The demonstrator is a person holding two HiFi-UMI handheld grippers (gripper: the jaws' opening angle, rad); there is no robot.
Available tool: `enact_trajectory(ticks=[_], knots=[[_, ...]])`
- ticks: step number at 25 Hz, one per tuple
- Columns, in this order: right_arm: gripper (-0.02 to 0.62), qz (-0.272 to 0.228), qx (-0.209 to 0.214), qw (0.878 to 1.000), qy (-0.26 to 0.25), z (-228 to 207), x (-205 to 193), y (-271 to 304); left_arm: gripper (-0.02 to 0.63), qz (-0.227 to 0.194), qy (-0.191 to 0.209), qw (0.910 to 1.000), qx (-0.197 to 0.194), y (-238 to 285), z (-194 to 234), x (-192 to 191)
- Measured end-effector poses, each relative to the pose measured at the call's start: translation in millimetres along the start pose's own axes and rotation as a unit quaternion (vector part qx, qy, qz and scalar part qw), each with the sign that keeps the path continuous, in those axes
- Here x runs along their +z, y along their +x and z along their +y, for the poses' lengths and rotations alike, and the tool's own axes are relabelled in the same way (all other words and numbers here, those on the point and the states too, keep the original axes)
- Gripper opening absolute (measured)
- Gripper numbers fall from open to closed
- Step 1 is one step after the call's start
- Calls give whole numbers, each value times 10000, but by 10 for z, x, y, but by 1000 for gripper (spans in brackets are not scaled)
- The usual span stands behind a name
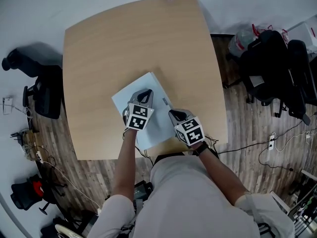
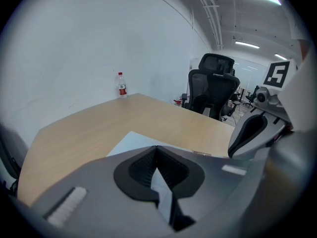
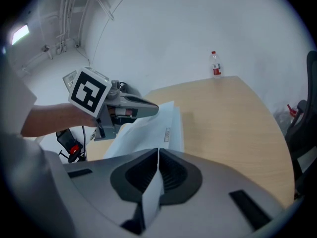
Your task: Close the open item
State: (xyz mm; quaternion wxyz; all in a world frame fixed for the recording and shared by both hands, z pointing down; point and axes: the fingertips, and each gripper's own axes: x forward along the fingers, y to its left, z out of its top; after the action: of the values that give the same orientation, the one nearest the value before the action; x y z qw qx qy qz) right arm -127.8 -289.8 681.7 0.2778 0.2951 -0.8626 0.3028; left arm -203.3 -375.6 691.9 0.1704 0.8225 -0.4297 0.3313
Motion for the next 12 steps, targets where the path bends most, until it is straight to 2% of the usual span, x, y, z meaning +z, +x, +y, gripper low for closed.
enact_trajectory(ticks=[12], knots=[[15,374,-102,9992,-72,-99,-264,165,9,294,-103,9994,-135,175,-31,-279]])
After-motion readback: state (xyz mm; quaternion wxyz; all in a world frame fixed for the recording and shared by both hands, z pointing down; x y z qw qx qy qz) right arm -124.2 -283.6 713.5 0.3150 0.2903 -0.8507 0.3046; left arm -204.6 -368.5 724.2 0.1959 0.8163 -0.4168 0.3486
